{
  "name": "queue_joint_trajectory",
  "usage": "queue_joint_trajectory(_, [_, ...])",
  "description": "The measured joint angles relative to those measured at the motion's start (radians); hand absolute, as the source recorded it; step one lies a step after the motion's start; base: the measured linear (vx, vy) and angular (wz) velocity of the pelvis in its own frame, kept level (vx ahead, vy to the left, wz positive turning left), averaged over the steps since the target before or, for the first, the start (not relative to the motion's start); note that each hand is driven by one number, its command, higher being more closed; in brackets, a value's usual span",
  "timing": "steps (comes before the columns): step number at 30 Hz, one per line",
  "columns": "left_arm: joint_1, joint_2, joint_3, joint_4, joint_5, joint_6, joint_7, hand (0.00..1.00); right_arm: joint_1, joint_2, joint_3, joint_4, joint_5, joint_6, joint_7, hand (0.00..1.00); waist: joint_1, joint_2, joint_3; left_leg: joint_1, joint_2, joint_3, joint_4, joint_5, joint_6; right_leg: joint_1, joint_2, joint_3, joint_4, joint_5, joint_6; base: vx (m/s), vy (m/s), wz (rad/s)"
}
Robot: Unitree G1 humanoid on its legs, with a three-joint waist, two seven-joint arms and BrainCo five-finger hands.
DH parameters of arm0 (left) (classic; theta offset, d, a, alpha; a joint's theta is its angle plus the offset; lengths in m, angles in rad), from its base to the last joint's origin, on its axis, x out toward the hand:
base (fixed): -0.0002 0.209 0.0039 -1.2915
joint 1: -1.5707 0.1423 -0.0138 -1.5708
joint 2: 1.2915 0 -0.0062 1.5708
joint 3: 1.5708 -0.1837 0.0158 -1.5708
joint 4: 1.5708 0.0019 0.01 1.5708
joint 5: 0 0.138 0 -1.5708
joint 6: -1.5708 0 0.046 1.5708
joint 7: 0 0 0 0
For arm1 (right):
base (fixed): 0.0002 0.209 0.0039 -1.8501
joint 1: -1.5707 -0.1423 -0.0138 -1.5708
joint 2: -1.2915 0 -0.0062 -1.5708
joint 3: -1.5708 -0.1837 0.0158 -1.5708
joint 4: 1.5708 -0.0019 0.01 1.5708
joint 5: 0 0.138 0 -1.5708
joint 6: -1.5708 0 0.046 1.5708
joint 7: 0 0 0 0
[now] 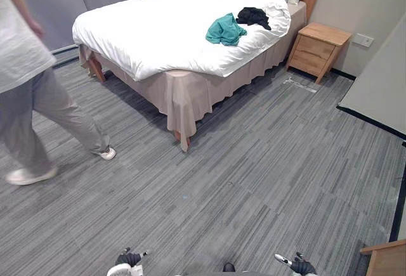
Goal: Tidy the bed and pick cloth on bed and put in laundry
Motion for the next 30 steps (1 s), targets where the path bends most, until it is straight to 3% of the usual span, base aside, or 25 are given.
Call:
queue_joint_trajectory(7, [-0.003,0.014,0.071,0.009,-0.036,0.02,0.003,0.0,-0.035,-0.024,0.0,-0.001,0.0,-0.006,0.028,0.0,-0.002,0.001,0.016,0.025,0.003,0.022,-0.014,0.004,-0.009,0.019,0.002,-0.003,-0.002,-0.012,0.019,-0.03,-0.034,0.01])
queue_joint_trajectory(23, [0.018,-0.031,0.056,0.022,-0.058,0.023,-0.021,0.0,-0.048,-0.026,0.0,-0.001,-0.008,0.008,0.047,0.0,-0.001,0.001,0.018,0.027,0.009,0.031,-0.024,0.003,-0.007,0.02,0.01,-0.007,-0.008,-0.004,0.003,-0.06,-0.04,0.0])
queue_joint_trajectory(26, [0.006,-0.031,0.003,0.022,-0.059,0.023,-0.023,0.0,-0.049,-0.014,0.003,-0.018,-0.006,0.014,0.046,0.0,-0.003,0.0,0.061,0.025,0.017,0.05,0.013,-0.019,0.025,-0.105,-0.017,-0.015,0.284,-0.141,0.056,-0.08,-0.014,-0.12])
queue_joint_trajectory(27, [0.002,-0.029,-0.014,0.024,-0.061,0.023,-0.023,0.0,-0.049,-0.002,0.009,-0.023,-0.005,0.014,0.047,0.0,0.001,-0.009,0.079,0.022,0.016,0.061,0.036,-0.04,0.03,-0.196,-0.051,-0.051,0.48,-0.174,0.068,-0.11,-0.011,-0.27])
queue_joint_trajectory(28, [0.003,-0.027,-0.019,0.031,-0.076,0.023,-0.023,0.0,-0.05,0.011,0.012,-0.024,-0.004,0.014,0.047,0.0,0.002,-0.017,0.099,0.027,0.017,0.075,0.057,-0.057,0.032,-0.266,-0.088,-0.086,0.645,-0.178,0.071,-0.11,-0.013,-0.29])
queue_joint_trajectory(30, [0.011,-0.025,-0.019,0.038,-0.081,0.024,-0.024,0.0,-0.031,0.03,0.012,-0.021,-0.003,0.014,0.046,0.0,-0.004,-0.026,0.109,0.047,0.013,0.075,0.07,-0.069,0.032,-0.316,-0.142,-0.136,0.768,-0.209,0.053,0.04,-0.036,-0.11])
